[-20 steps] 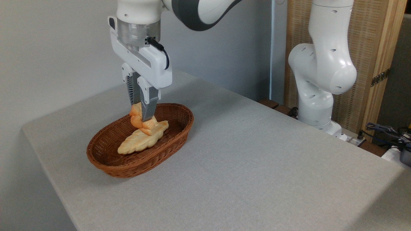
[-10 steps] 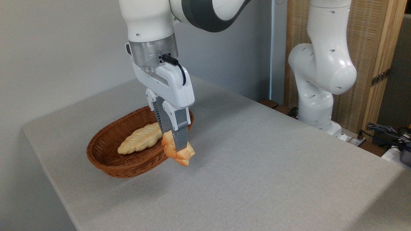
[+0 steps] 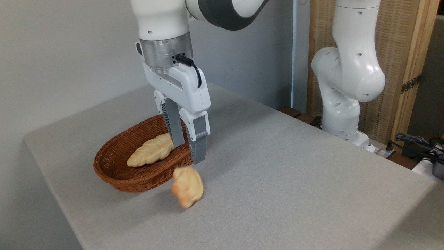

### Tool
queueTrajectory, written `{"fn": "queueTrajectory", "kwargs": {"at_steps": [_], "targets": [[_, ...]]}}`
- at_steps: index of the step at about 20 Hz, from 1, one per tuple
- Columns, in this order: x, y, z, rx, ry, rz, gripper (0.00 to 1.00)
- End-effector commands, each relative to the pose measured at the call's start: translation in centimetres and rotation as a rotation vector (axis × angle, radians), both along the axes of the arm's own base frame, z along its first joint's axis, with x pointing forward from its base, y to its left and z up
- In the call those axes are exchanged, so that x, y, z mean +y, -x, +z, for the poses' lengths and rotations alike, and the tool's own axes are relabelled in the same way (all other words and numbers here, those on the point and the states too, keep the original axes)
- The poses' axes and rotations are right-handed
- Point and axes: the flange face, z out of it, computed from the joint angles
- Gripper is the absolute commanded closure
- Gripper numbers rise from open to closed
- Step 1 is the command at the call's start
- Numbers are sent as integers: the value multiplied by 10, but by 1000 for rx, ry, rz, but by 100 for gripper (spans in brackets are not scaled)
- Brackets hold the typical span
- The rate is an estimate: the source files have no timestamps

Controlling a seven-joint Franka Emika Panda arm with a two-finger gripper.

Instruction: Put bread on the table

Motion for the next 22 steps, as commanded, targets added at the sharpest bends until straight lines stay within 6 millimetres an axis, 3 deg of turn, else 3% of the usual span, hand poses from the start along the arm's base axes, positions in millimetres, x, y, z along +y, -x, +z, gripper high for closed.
{"fn": "queueTrajectory", "kwargs": {"at_steps": [1,2,3,5,8,9,15,22], "targets": [[-1,6,7,23,15,4,0],[-1,6,13,31,49,17,0],[-1,1,38,7,103,41,0],[-3,-10,62,-1,124,127,0],[-48,-11,60,5,105,100,0],[-53,-12,57,12,106,99,0],[-44,-11,59,14,107,106,0],[-18,-9,55,55,98,138,0]]}}
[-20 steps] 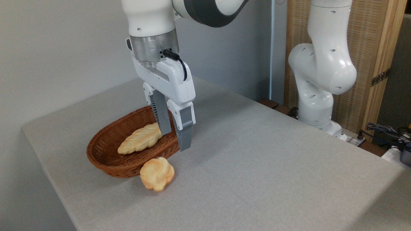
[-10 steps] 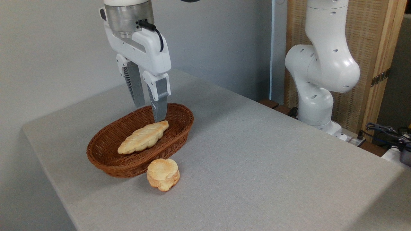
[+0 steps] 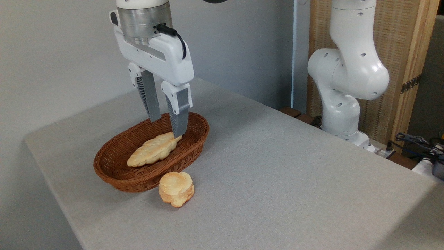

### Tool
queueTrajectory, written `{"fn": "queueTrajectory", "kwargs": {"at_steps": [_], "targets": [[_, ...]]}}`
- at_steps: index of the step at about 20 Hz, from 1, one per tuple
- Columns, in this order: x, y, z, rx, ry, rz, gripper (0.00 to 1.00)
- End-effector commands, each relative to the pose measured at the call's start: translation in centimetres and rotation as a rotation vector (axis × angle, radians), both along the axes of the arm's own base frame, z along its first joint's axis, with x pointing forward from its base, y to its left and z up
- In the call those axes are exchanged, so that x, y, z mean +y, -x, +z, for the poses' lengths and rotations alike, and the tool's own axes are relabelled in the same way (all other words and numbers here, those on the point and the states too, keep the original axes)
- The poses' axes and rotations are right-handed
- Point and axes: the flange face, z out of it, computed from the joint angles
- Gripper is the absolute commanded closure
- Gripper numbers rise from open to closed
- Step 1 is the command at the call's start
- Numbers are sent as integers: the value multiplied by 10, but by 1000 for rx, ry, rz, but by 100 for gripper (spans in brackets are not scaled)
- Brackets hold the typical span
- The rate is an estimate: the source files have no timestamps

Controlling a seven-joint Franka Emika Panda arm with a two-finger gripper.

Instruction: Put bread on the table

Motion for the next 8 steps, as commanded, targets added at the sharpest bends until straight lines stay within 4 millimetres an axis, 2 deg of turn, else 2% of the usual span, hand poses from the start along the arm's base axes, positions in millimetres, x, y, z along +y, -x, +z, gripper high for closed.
{"fn": "queueTrajectory", "kwargs": {"at_steps": [1,6,8], "targets": [[10,5,3,48,-1,-7,0],[11,6,5,46,10,-22,0],[16,4,17,20,13,-11,0]]}}
